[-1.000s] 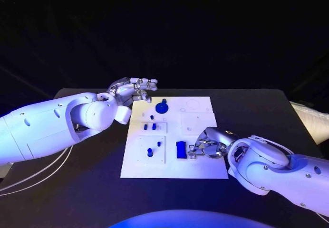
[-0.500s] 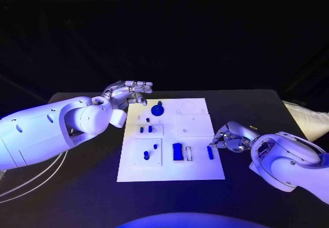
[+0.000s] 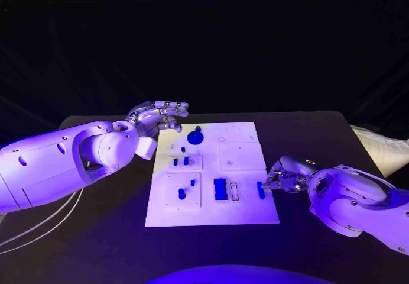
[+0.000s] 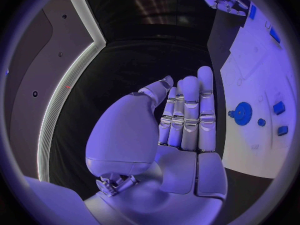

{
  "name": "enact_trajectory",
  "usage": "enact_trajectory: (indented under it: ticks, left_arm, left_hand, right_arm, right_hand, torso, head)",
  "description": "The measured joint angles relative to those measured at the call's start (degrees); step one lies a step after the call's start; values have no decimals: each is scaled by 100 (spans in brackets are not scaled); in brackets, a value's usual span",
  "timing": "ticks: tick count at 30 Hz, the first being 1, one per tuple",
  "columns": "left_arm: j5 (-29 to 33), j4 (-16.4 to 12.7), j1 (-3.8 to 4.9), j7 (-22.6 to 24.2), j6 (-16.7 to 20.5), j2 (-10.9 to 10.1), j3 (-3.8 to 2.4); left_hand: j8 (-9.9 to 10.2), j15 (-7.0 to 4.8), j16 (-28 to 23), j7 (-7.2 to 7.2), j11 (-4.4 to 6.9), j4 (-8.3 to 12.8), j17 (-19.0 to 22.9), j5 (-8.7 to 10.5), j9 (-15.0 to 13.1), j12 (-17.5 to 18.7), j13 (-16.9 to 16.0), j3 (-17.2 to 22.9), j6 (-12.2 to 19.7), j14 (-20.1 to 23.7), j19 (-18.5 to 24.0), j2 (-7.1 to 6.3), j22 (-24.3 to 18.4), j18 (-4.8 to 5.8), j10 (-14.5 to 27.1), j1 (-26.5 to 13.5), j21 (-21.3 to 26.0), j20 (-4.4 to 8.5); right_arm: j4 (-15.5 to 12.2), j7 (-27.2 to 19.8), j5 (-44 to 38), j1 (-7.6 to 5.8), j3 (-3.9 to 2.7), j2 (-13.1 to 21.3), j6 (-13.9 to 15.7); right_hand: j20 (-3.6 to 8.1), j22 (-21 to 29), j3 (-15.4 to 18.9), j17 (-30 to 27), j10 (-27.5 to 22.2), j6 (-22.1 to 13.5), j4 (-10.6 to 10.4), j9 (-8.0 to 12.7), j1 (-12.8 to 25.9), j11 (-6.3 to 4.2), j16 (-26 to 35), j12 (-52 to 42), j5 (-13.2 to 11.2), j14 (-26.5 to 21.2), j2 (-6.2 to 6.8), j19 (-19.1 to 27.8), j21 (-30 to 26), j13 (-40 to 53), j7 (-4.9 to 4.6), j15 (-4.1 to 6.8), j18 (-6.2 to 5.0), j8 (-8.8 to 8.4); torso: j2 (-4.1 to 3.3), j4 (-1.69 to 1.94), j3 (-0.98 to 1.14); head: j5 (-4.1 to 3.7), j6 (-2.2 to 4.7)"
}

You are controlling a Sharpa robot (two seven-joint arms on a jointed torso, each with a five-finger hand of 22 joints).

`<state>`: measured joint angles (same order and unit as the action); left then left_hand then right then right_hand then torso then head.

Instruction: Assemble the parts on the task board

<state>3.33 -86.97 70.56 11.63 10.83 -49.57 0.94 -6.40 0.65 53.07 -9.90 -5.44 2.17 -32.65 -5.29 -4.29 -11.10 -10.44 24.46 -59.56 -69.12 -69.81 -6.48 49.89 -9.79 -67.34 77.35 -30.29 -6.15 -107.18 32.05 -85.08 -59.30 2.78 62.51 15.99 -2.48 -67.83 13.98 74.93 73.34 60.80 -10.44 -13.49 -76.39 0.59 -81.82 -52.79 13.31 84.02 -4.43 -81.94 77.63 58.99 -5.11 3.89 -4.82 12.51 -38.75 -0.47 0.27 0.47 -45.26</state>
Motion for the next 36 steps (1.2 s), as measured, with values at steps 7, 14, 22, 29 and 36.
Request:
enact_trajectory:
  ticks: [7, 14, 22, 29, 36]
  left_arm:
    - [0, 0, 0, 0, -1, -3, 0]
    - [0, 1, -1, -1, -4, -1, 0]
    - [0, 5, -1, -3, -6, -4, 1]
    - [0, 5, -1, -5, -9, -3, 1]
    - [0, 6, -1, -9, -11, -3, 1]
  left_hand:
    - [0, 0, 0, 0, 1, 0, 0, 0, 0, 0, 0, 0, 0, 0, 0, 0, 1, 0, -1, 0, 0, 0]
    - [0, 0, 0, 0, 1, 0, -1, 0, 0, 0, 1, 0, 0, 0, 0, 0, 1, 0, -1, 0, 0, 0]
    - [0, 0, 0, 0, 2, 0, -1, 0, 0, 0, 1, 0, 0, 0, 0, 0, 1, 0, -2, 0, 0, 0]
    - [0, 0, 0, 0, 2, 0, -1, 0, 0, 0, 1, 0, 0, 0, 0, 0, 1, 0, -2, 0, 0, 0]
    - [0, 0, 0, 0, 2, 0, -1, 0, 0, 0, 1, 0, 0, 0, 0, 0, 1, 0, -2, 0, 0, 0]
  right_arm:
    - [84, 77, -86, 69, 3, -138, -138]
    - [102, 102, -162, 91, -3, -245, -174]
    - [132, 109, -290, 106, -14, -334, -234]
    - [242, 122, -590, 100, -37, -483, -415]
    - [312, 132, -1197, 110, -67, -670, -727]
  right_hand:
    - [0, 11, 42, 0, 0, 0, -42, 6, 32, 0, 0, 29, 0, 0, 32, 0, 0, -14, 0, 0, 0, -23]
    - [0, 12, 63, -1, 1, 39, -63, 9, 60, 0, 0, 29, 0, 0, 60, 0, 0, -14, -3, 0, 0, -21]
    - [0, 12, 63, -2, 1, 53, -63, 0, 60, 0, 0, 29, 0, 0, 60, 0, 0, -14, 11, 0, 0, -40]
    - [0, 24, -89, -2, 2, 101, 220, -20, -415, 1, 23, 66, -477, 0, 78, 0, -29, -39, 37, 0, 0, -45]
    - [0, 18, -335, -2, -15, 150, 511, -19, -794, -16, 23, 133, -934, 0, 50, 0, -28, -73, 37, 0, -1, -107]
  torso:
    - [-2, 0, -3]
    - [-2, 3, -3]
    - [-2, 1, -6]
    - [2, -2, -7]
    - [4, 1, -7]
  head:
    - [9, -8]
    - [12, -23]
    - [29, -35]
    - [31, -43]
    - [31, -53]
